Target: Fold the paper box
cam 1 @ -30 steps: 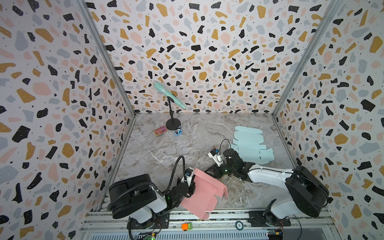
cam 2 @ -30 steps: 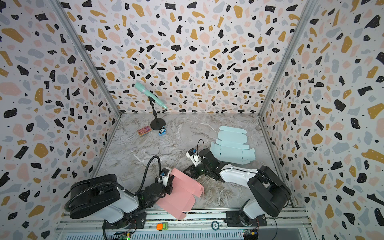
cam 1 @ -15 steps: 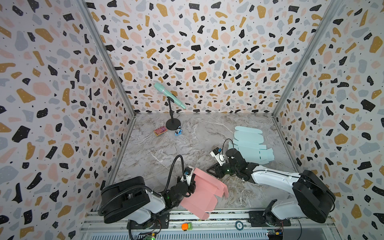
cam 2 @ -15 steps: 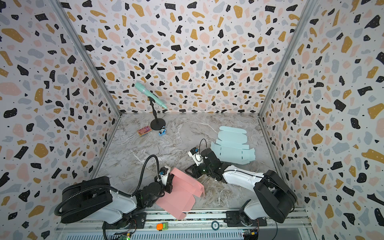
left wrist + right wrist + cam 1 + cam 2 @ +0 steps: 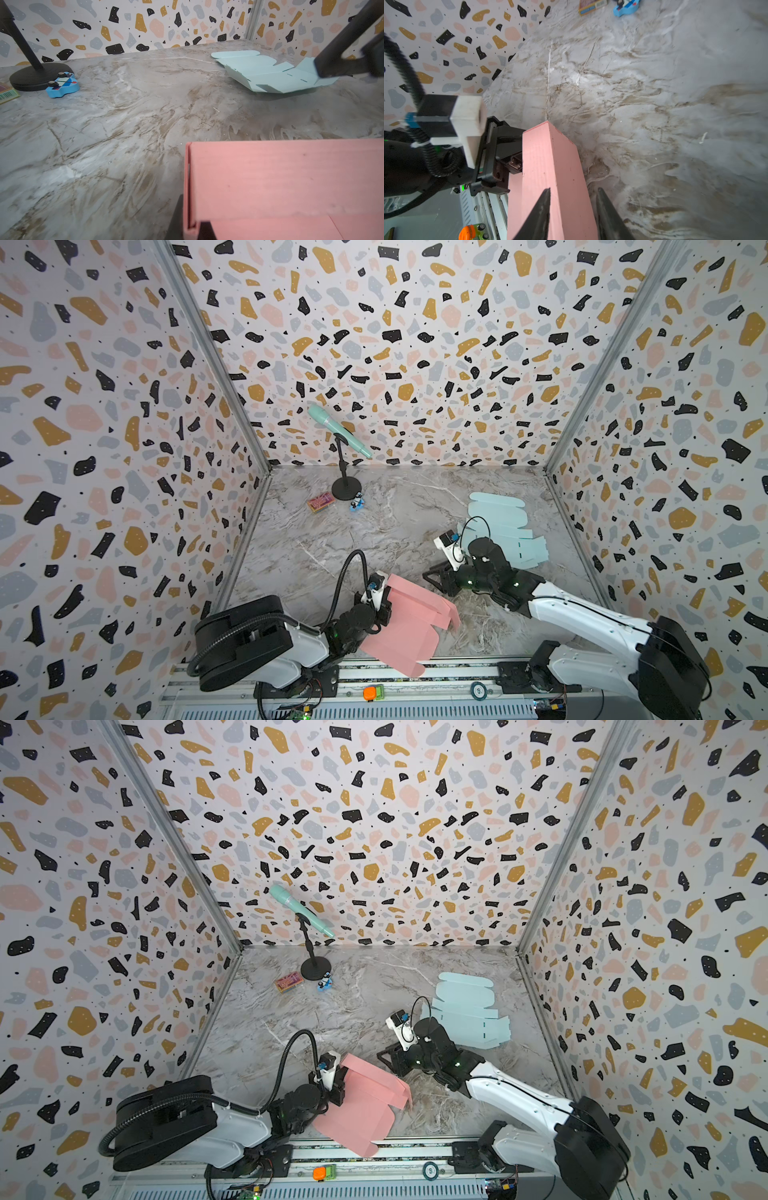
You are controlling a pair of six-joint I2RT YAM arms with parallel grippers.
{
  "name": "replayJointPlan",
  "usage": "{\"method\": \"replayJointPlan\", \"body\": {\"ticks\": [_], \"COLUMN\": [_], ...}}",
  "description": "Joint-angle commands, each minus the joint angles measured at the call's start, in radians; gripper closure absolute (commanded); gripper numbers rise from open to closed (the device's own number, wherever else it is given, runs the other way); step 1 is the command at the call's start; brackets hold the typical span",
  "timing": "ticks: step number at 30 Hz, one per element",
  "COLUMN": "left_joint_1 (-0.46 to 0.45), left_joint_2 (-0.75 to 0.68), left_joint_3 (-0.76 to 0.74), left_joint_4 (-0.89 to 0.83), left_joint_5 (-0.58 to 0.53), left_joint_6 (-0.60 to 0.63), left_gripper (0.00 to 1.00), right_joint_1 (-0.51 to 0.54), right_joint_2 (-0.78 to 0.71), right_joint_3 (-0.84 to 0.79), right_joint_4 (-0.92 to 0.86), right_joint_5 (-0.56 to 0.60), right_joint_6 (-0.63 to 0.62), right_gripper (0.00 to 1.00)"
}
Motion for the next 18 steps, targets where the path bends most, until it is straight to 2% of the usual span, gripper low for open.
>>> {"method": "replayJointPlan", "body": {"ticks": [1,8,11,15,18], "left_joint_1": [-0.001,-0.001,0.000,-0.001,-0.001], "left_joint_2": [-0.057,-0.162,-0.198,-0.263,-0.297], "left_joint_3": [0.004,0.118,0.139,0.159,0.197], "left_joint_4": [-0.031,-0.380,-0.459,-0.557,-0.672], "left_joint_5": [-0.045,-0.158,-0.175,-0.189,-0.225], "left_joint_6": [-0.046,-0.169,-0.223,-0.285,-0.345], "left_gripper": [0.92,0.92,0.92,0.92,0.92], "right_joint_1": [0.028,0.182,0.239,0.359,0.399], "right_joint_2": [-0.119,-0.188,-0.209,-0.200,-0.170], "right_joint_3": [0.054,0.117,0.150,0.207,0.218], "right_joint_4": [-0.127,-0.265,-0.289,-0.343,-0.361], "right_joint_5": [0.137,0.358,0.411,0.571,0.599], "right_joint_6": [0.000,0.012,0.020,0.022,0.022], "right_gripper": [0.61,0.63,0.64,0.66,0.67]}}
